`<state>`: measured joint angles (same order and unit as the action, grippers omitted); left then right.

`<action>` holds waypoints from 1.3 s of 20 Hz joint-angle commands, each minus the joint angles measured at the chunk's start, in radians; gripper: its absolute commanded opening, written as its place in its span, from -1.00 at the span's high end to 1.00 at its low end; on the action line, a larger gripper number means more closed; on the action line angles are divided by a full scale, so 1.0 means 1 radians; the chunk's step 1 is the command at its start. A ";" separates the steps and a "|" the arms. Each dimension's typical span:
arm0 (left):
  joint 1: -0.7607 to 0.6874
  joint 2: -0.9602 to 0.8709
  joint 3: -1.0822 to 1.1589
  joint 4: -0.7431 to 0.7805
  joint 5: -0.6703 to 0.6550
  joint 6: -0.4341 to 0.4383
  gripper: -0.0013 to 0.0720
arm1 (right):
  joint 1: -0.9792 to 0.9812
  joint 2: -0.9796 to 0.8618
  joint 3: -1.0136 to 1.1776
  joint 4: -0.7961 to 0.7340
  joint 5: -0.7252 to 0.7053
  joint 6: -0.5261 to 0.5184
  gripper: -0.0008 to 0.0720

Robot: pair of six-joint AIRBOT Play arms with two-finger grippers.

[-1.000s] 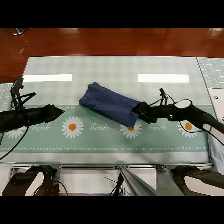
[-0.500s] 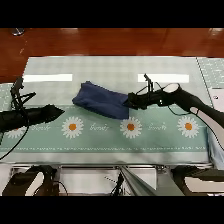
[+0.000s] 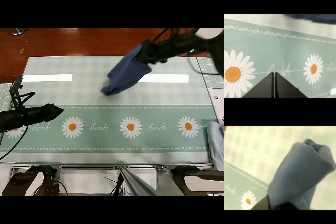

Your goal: Fold the shirts.

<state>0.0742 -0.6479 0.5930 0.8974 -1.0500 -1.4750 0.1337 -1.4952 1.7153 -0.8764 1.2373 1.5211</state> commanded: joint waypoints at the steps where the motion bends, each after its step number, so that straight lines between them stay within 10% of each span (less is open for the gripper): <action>1: 0.000 -0.001 -0.001 0.000 0.003 -0.001 0.81 | -0.126 0.001 0.189 -0.058 0.187 0.080 0.90; 17: 0.000 -0.001 -0.001 0.000 0.004 -0.003 0.81 | -0.787 0.240 0.246 -0.313 0.619 0.184 0.90; 26: 0.000 -0.001 -0.001 0.000 0.044 -0.003 0.81 | -1.116 0.576 -0.245 -0.642 0.618 0.126 0.90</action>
<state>0.0742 -0.6479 0.5930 0.8970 -1.0302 -1.4784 -0.8799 -1.0187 1.6211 -1.3640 1.8484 1.6859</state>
